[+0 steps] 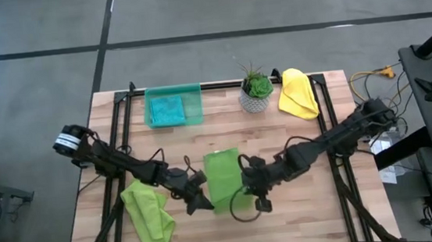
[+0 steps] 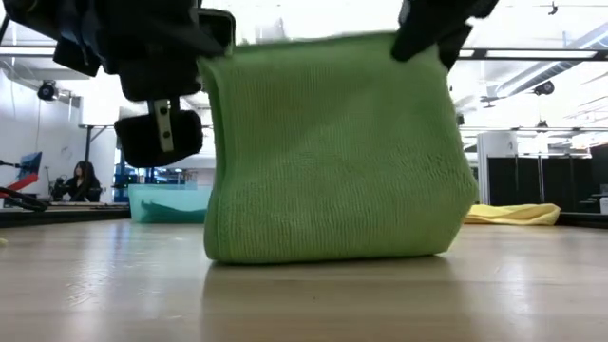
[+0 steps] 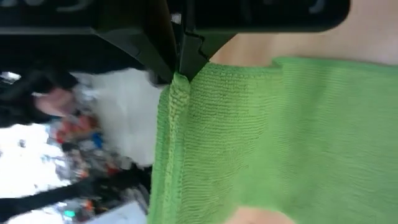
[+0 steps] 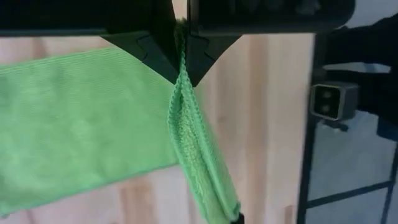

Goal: Fold microfiber towels
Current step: Fold the green microfiber cloth

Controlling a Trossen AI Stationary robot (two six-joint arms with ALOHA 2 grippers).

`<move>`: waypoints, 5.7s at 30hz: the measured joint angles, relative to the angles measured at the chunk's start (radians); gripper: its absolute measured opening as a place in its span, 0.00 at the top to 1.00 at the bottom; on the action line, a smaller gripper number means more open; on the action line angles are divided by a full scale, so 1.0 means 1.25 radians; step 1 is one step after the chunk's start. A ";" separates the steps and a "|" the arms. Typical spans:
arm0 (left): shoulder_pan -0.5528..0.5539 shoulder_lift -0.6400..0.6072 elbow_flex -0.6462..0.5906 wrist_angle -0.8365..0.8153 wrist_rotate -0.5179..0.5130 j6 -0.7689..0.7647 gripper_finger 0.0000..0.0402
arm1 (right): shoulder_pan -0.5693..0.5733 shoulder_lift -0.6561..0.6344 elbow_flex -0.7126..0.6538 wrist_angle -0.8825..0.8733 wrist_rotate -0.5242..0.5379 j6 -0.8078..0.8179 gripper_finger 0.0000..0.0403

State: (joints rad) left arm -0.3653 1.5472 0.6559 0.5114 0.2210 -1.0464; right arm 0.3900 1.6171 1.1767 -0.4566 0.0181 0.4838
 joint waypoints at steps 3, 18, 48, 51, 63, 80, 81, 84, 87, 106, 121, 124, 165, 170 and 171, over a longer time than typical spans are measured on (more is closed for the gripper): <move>0.004 -0.021 -0.001 -0.058 -0.063 0.027 1.00 | -0.034 -0.006 -0.025 -0.002 -0.006 -0.027 0.98; 0.072 -0.101 -0.002 -0.271 -0.235 0.138 1.00 | -0.177 -0.011 -0.097 0.044 -0.062 -0.164 0.98; 0.136 -0.101 0.008 -0.391 -0.309 0.258 1.00 | -0.323 0.000 -0.153 0.171 -0.209 -0.371 0.98; 0.136 -0.112 0.019 -0.333 -0.309 0.340 1.00 | -0.317 0.014 -0.139 0.170 -0.279 -0.404 0.98; 0.191 -0.102 0.078 -0.157 -0.149 0.557 0.87 | -0.253 0.029 -0.027 0.064 -0.270 -0.517 0.98; 0.247 0.053 0.183 -0.112 0.096 0.549 0.33 | -0.222 0.029 0.058 -0.042 -0.241 -0.537 0.98; 0.248 0.056 0.186 -0.117 0.104 0.549 0.33 | -0.220 0.029 0.061 -0.049 -0.241 -0.537 0.98; 0.251 0.056 0.188 -0.167 0.116 0.549 0.35 | -0.214 0.028 0.062 -0.055 -0.234 -0.536 0.98; 0.251 0.052 0.185 -0.199 0.137 0.550 0.37 | -0.208 0.028 0.062 -0.059 -0.222 -0.534 0.98; 0.249 0.042 0.184 -0.277 0.173 0.486 0.44 | -0.215 0.028 0.060 -0.080 -0.180 -0.482 0.98; 0.249 0.005 0.187 -0.328 0.190 0.484 0.44 | -0.255 0.028 0.058 -0.092 -0.175 -0.353 0.98; 0.251 0.005 0.192 -0.328 0.186 0.483 0.44 | -0.257 0.028 0.058 -0.092 -0.175 -0.297 0.98; 0.246 0.060 0.254 -0.335 -0.079 0.295 0.44 | -0.292 0.029 0.061 -0.153 -0.158 0.041 0.98; 0.238 0.083 0.260 -0.338 -0.080 0.296 0.44 | -0.291 0.029 0.061 -0.153 -0.158 0.041 0.98; 0.236 0.087 0.263 -0.338 -0.080 0.296 0.44 | -0.291 0.029 0.060 -0.153 -0.155 0.041 0.98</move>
State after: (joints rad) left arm -0.0708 1.6554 0.9843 0.0895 0.1211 -0.6770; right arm 0.0257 1.6531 1.2522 -0.6483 -0.1759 0.5350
